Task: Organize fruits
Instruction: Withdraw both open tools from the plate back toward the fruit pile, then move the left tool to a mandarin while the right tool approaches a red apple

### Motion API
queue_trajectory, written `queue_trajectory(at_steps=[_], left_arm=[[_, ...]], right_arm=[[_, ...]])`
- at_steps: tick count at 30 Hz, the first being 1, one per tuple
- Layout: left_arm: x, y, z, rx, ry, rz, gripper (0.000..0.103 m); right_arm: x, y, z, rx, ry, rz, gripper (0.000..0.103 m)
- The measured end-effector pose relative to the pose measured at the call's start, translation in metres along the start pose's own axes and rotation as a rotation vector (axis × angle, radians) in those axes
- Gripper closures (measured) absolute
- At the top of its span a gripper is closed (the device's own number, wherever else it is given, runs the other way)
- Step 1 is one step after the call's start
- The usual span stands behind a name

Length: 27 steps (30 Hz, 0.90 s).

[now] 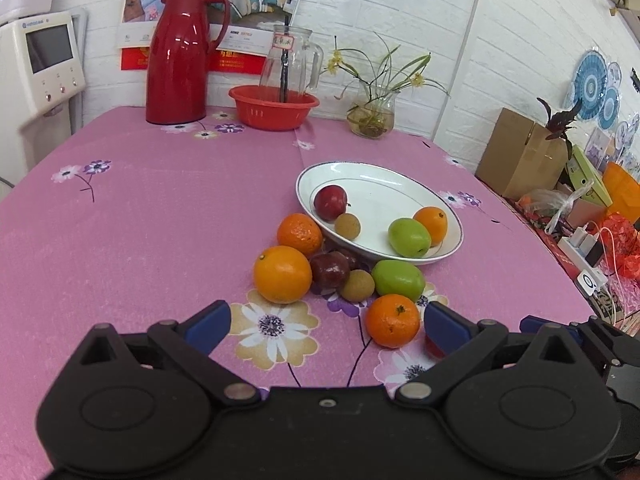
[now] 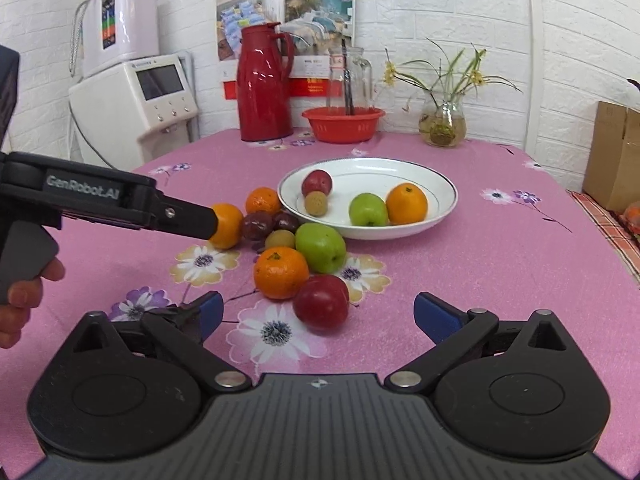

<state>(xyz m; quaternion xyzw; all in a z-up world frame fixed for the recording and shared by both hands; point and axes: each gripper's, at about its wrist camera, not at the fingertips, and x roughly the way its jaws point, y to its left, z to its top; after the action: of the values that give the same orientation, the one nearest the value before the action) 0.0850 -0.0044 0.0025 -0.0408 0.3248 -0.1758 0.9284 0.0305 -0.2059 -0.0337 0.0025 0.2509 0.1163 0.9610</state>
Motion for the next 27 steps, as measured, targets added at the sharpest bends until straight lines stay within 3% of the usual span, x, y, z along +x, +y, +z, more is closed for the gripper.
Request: queue_trajectory(at_steps=[16, 27], left_arm=[[0.019, -0.011, -0.003, 0.04, 0.043, -0.113, 0.0], [0.044, -0.026, 0.001, 0.077, 0.081, -0.139, 0.0]], right_arm=[[0.023, 0.001, 0.001, -0.069, 0.052, 0.02, 0.001], [0.031, -0.003, 0.002, -0.058, 0.059, 0.025, 0.03]])
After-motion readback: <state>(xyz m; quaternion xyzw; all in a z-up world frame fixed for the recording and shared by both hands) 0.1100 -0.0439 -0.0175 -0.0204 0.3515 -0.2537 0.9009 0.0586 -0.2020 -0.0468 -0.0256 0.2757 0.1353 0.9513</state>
